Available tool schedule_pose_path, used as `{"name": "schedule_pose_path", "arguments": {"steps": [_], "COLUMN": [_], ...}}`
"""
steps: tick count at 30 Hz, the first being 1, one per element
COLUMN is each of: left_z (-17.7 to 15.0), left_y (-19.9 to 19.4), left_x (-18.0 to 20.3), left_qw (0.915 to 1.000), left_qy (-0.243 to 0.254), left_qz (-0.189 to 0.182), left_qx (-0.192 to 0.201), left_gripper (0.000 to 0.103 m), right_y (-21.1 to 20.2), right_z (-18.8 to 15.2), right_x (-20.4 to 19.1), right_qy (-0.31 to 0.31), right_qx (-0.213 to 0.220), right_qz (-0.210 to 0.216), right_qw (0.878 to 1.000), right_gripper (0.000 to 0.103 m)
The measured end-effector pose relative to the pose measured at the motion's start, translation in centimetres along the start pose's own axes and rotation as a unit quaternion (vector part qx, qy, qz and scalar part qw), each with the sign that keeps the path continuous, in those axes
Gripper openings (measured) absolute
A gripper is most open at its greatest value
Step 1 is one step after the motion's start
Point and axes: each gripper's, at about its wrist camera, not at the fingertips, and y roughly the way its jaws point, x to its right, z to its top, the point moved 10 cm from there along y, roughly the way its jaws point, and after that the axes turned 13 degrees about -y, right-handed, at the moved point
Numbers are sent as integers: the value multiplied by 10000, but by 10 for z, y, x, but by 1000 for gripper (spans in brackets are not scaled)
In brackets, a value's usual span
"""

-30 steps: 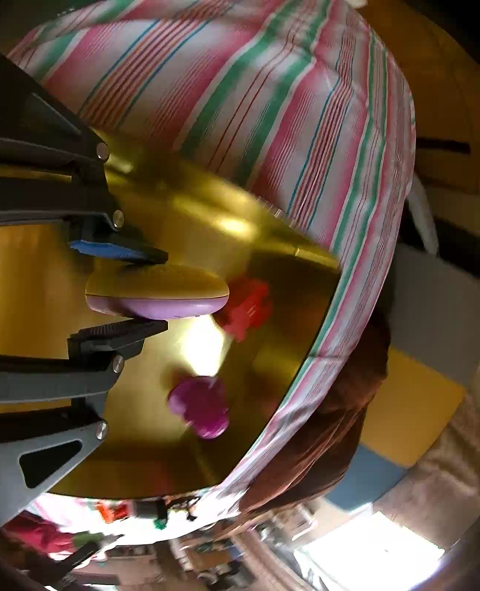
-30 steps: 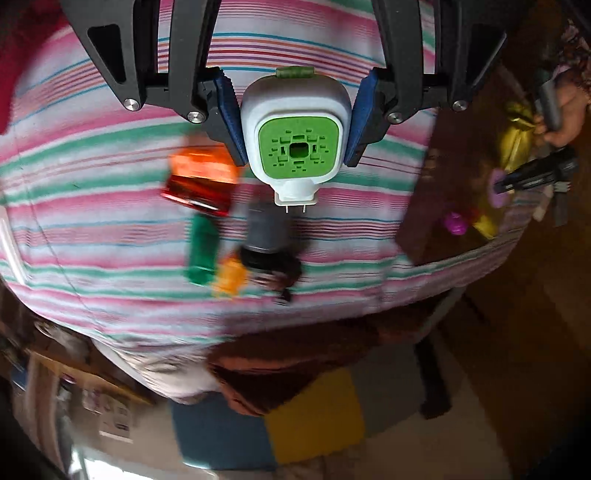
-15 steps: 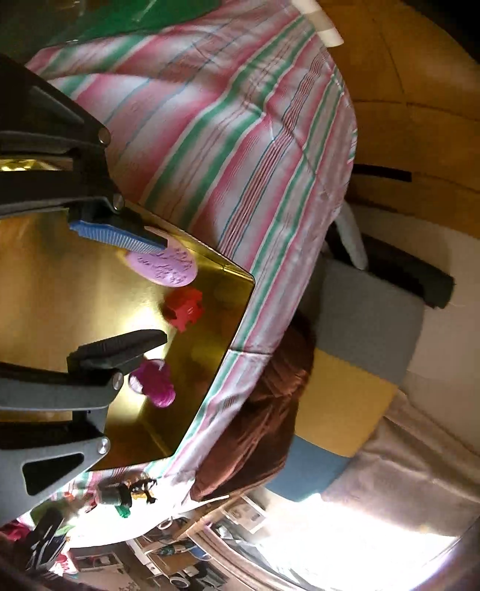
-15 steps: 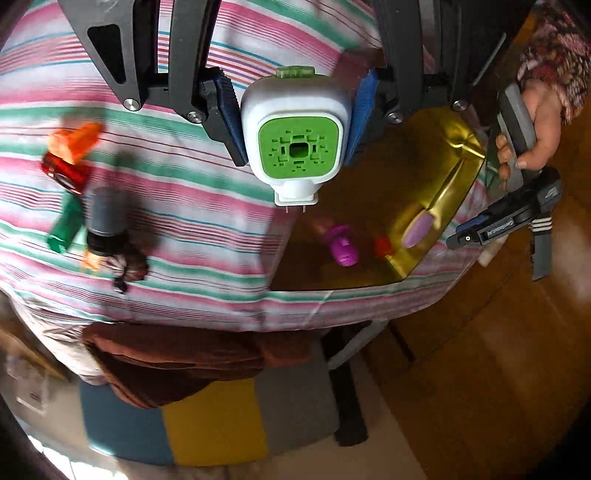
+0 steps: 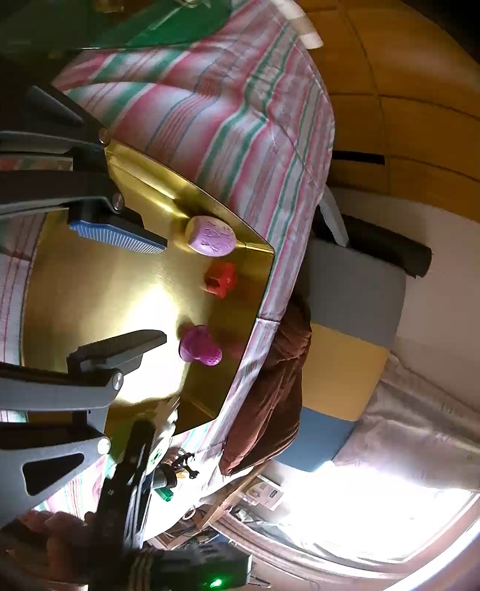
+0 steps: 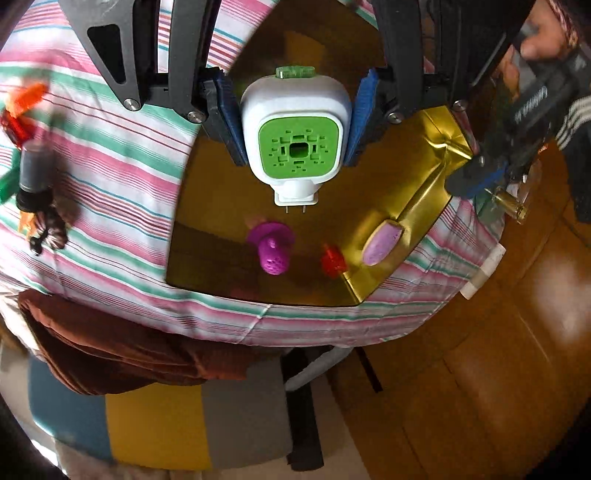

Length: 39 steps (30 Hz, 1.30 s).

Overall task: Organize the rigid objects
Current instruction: 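Lower the white-green plug-in device into the tray and open the right gripper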

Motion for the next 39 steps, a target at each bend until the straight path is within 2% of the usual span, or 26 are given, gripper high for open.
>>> {"name": "schedule_pose_path", "arguments": {"steps": [11, 18, 25, 29, 32, 39], "left_z": [-6, -5, -4, -5, -5, -7], "left_y": [0, -3, -4, -4, -4, -5], "left_x": [-34, -47, -50, -49, -49, -43], "left_qw": [9988, 9979, 9978, 9978, 9979, 9984], "left_qy": [-337, -504, -558, -543, -537, -443], "left_qz": [349, 387, 344, 346, 355, 346], "left_qx": [-86, -127, -140, -139, -117, -95], "left_gripper": [43, 43, 43, 43, 43, 43], "right_y": [61, 107, 136, 133, 118, 95], "right_z": [28, 49, 59, 64, 68, 50], "right_x": [-34, -53, -50, -41, -33, -31], "right_qy": [-314, -497, -359, -150, 150, 346], "right_qx": [-484, -745, -844, -776, -598, -571], "right_qz": [-56, -208, -445, -401, -250, 0], "right_qw": [9983, 9958, 9948, 9961, 9978, 9978], "right_gripper": [53, 53, 53, 56, 63, 64]}}
